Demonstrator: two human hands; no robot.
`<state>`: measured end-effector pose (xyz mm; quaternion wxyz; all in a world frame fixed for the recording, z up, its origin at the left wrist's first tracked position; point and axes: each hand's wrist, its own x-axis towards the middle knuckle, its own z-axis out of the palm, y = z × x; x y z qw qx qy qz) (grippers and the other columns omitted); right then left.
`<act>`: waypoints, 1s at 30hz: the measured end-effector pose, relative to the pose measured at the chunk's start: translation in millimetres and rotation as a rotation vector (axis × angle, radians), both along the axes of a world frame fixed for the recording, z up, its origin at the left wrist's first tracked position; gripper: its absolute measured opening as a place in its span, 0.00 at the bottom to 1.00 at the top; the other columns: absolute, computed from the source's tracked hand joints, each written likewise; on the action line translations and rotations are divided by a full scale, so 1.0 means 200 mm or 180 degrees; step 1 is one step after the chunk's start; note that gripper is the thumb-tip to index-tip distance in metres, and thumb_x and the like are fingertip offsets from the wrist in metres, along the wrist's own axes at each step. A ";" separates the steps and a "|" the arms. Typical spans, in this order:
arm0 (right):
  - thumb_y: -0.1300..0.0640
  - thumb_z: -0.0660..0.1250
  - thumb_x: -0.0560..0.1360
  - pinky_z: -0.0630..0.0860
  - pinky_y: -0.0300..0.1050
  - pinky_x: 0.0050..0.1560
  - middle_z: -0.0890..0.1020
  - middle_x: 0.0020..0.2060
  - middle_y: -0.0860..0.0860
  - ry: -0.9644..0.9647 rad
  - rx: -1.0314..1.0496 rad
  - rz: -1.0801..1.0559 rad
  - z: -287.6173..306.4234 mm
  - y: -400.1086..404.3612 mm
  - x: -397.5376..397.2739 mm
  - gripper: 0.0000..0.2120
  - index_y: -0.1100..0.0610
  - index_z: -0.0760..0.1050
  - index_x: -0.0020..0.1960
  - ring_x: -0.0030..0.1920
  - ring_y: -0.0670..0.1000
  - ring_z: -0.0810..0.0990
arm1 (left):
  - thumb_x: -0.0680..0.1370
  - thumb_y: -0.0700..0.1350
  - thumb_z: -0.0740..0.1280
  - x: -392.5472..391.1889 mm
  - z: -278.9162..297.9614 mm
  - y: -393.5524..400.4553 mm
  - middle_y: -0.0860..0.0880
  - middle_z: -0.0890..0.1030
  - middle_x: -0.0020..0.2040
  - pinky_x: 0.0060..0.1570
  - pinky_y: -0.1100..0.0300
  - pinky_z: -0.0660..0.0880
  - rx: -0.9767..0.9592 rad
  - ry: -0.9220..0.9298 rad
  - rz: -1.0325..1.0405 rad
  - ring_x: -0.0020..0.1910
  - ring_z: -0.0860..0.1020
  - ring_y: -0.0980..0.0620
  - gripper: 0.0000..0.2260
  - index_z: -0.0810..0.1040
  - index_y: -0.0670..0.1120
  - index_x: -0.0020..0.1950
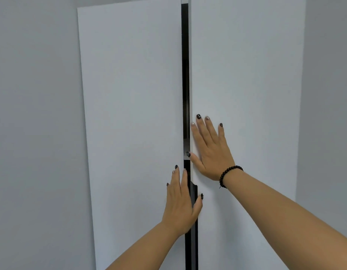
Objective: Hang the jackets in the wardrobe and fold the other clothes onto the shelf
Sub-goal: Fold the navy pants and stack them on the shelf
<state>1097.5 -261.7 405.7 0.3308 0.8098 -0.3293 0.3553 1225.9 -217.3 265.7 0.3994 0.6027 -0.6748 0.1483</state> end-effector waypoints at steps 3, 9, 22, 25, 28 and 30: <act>0.39 0.44 0.78 0.52 0.68 0.71 0.46 0.77 0.56 0.0072 0.0051 -0.0212 0.00 -0.06 0.06 0.35 0.58 0.44 0.78 0.77 0.58 0.44 | 0.80 0.64 0.51 0.05 0.00 -0.07 0.51 0.24 0.74 0.75 0.42 0.43 0.0203 0.0048 0.0200 0.75 0.29 0.49 0.37 0.24 0.55 0.71; 0.44 0.49 0.77 0.50 0.68 0.72 0.37 0.77 0.52 0.0236 0.0304 -0.0474 0.03 -0.16 0.12 0.36 0.58 0.38 0.78 0.76 0.54 0.36 | 0.74 0.72 0.46 0.14 0.03 -0.22 0.49 0.17 0.69 0.71 0.32 0.51 0.0747 0.0310 0.0667 0.75 0.31 0.39 0.40 0.16 0.60 0.65; 0.58 0.49 0.76 0.44 0.58 0.76 0.32 0.75 0.47 0.0675 0.1009 -0.0435 0.18 -0.29 0.12 0.35 0.56 0.36 0.77 0.75 0.48 0.32 | 0.65 0.70 0.70 0.19 0.20 -0.40 0.47 0.19 0.69 0.67 0.29 0.52 0.1146 0.1311 0.0931 0.74 0.30 0.38 0.61 0.13 0.60 0.61; 0.58 0.49 0.76 0.43 0.58 0.76 0.32 0.75 0.47 0.0730 0.1078 -0.0456 0.18 -0.31 0.12 0.34 0.56 0.36 0.77 0.75 0.48 0.32 | 0.65 0.70 0.71 0.19 0.21 -0.42 0.47 0.18 0.68 0.66 0.28 0.53 0.1174 0.1410 0.1004 0.74 0.30 0.37 0.63 0.12 0.58 0.60; 0.57 0.49 0.77 0.43 0.58 0.76 0.32 0.75 0.47 0.0786 0.1072 -0.0510 0.18 -0.34 0.12 0.34 0.56 0.35 0.77 0.75 0.48 0.32 | 0.66 0.70 0.70 0.17 0.19 -0.45 0.46 0.17 0.67 0.66 0.27 0.55 0.1148 0.1425 0.1044 0.75 0.31 0.37 0.62 0.13 0.58 0.61; 0.57 0.49 0.76 0.43 0.58 0.76 0.32 0.75 0.47 0.0792 0.1058 -0.0536 0.17 -0.35 0.12 0.35 0.56 0.35 0.77 0.75 0.48 0.32 | 0.67 0.69 0.70 0.17 0.19 -0.46 0.46 0.17 0.67 0.65 0.27 0.55 0.1118 0.1401 0.1036 0.74 0.31 0.36 0.60 0.14 0.59 0.63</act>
